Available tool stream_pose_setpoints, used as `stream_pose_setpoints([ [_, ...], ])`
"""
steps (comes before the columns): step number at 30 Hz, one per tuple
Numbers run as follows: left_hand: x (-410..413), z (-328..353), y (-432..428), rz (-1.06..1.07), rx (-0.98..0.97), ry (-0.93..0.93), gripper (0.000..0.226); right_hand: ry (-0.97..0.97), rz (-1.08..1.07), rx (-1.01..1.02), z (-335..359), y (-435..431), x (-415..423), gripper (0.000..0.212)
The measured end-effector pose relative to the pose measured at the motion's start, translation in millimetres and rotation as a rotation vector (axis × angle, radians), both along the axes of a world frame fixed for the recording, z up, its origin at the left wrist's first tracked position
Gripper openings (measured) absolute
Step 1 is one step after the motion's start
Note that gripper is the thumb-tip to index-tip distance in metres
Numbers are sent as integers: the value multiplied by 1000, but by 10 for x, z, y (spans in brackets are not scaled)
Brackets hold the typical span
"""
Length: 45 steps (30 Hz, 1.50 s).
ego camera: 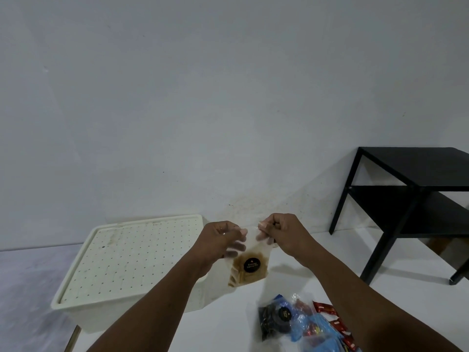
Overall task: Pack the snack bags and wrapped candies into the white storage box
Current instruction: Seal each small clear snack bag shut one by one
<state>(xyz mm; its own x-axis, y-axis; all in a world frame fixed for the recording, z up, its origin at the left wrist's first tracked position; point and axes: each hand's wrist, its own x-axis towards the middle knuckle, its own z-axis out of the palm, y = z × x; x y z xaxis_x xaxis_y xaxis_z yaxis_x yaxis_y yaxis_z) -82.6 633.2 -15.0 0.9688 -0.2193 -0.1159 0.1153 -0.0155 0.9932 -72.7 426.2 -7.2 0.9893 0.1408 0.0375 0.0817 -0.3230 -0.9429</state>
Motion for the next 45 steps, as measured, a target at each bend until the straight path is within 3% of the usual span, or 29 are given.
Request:
stream_pose_setpoints([
  [5, 4, 28, 16, -6, 64, -33, 24, 9, 1, 94, -1, 1, -32, 16],
  [10, 17, 14, -1, 42, 48, -77, 12, 118, 2, 250, -61, -17, -49, 21],
  [20, 24, -11, 31, -89, 176, -62, 23, 20, 30, 72, -17, 10, -60, 23],
  [27, 58, -18, -1, -35, 161, -108, 22, 101, 12, 172, -95, 33, -94, 19],
  [32, 8, -13, -44, -127, 203, -62, 29, 78, -10, 144, -129, 8, -119, 10],
  [40, 25, -18, -87, -138, 240, -96, 22, 91, -8, 174, -149, -16, -161, 13],
  [45, 12, -34, -109, -142, 246, -146, 19, 143, -24, 236, -199, 2, -186, 24],
])
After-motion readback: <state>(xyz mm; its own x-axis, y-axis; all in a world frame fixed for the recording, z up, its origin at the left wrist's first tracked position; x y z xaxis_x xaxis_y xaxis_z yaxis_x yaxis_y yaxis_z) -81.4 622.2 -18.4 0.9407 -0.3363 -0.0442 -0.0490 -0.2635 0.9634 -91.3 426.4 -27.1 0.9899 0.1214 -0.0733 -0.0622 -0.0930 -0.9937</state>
